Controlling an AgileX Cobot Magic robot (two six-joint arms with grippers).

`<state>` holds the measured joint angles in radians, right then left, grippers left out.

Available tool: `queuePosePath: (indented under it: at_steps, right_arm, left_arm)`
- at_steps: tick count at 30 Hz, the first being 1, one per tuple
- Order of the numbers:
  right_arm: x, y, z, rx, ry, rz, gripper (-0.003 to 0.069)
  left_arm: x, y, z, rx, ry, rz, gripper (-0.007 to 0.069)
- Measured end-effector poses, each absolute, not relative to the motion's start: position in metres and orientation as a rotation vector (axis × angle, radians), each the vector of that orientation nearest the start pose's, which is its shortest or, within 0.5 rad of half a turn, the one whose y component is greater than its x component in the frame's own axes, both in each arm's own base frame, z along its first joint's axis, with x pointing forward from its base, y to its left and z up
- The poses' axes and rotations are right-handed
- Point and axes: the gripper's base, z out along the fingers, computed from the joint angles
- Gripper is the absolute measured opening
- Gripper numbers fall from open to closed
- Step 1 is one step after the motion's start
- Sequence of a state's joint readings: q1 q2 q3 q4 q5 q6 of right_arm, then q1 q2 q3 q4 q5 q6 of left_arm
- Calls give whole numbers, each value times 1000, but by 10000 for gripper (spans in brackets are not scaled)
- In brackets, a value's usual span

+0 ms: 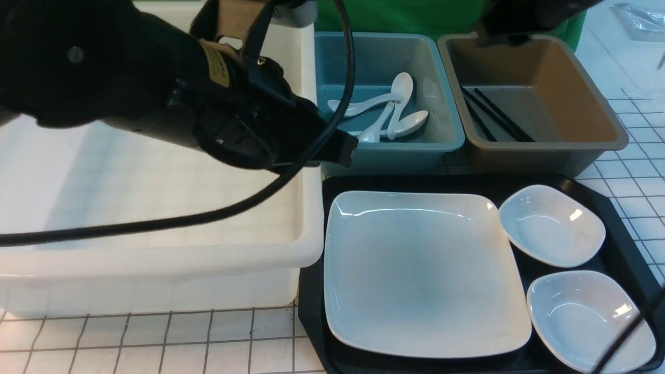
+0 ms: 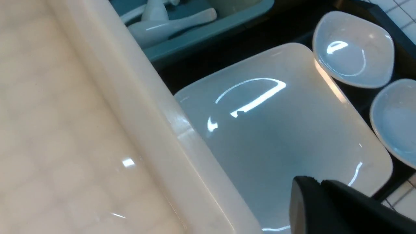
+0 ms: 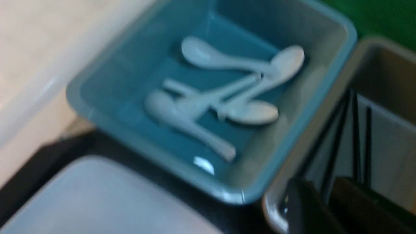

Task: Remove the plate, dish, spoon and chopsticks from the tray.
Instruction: Use the right arm to grab a small plate from the dinner plate

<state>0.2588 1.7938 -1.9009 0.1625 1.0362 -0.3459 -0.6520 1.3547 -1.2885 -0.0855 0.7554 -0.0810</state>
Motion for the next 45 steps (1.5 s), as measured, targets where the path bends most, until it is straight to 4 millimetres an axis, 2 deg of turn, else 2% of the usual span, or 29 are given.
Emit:
queuePosePath:
  at_steps: [2,3,4,7,8,9,11,12,15,16,18,19,21,23,31,37,45]
  right_arm:
    - [359,95,408,-636,2392,153,47]
    - [359,95,406,-631,2400,152,47]
    - [341,86,407,-614,2437,142,40]
    - [304,81,389,-642,2527,153,55]
    - [301,80,387,-644,2536,153,57]
    - [281,81,370,-681,2595,159,97]
    - [255,84,346,-736,2652,171,174]
    - [253,85,344,-743,2659,173,174]
    - [221,93,293,-870,2730,138,347]
    - [217,95,284,-890,2743,129,371]
    - [206,97,254,-927,2785,47,444]
    - [205,98,251,-932,2786,47,449]
    - [202,99,231,-913,2789,-11,490]
    - [204,99,221,-877,2783,-25,503]
    - [220,107,195,-880,2769,-44,511]
    - [229,104,182,-819,2796,-151,511]
    - [235,107,176,-776,2780,-143,498]
  left_arm:
    - [223,-185,374,710,2273,-524,-16]
    - [223,-186,374,721,2269,-520,-16]
    - [216,-190,373,789,2289,-561,-16]
    - [201,-198,368,933,2331,-590,-16]
    - [200,-198,368,942,2333,-591,-16]
    - [190,-205,366,1016,2342,-601,-16]
    - [179,-213,366,1086,2332,-614,-16]
    - [179,-213,366,1086,2332,-614,-16]
    - [163,-226,365,1193,2301,-625,-16]
    - [161,-227,365,1205,2296,-626,-16]
    - [157,-232,362,1238,2293,-628,-16]
    - [157,-232,362,1238,2293,-628,-16]
    - [157,-235,359,1250,2299,-623,-16]
    - [159,-236,357,1249,2308,-618,-16]
    - [160,-238,356,1233,2312,-619,-16]
    - [159,-237,355,1236,2328,-617,-16]
    - [159,-237,355,1238,2332,-616,-16]
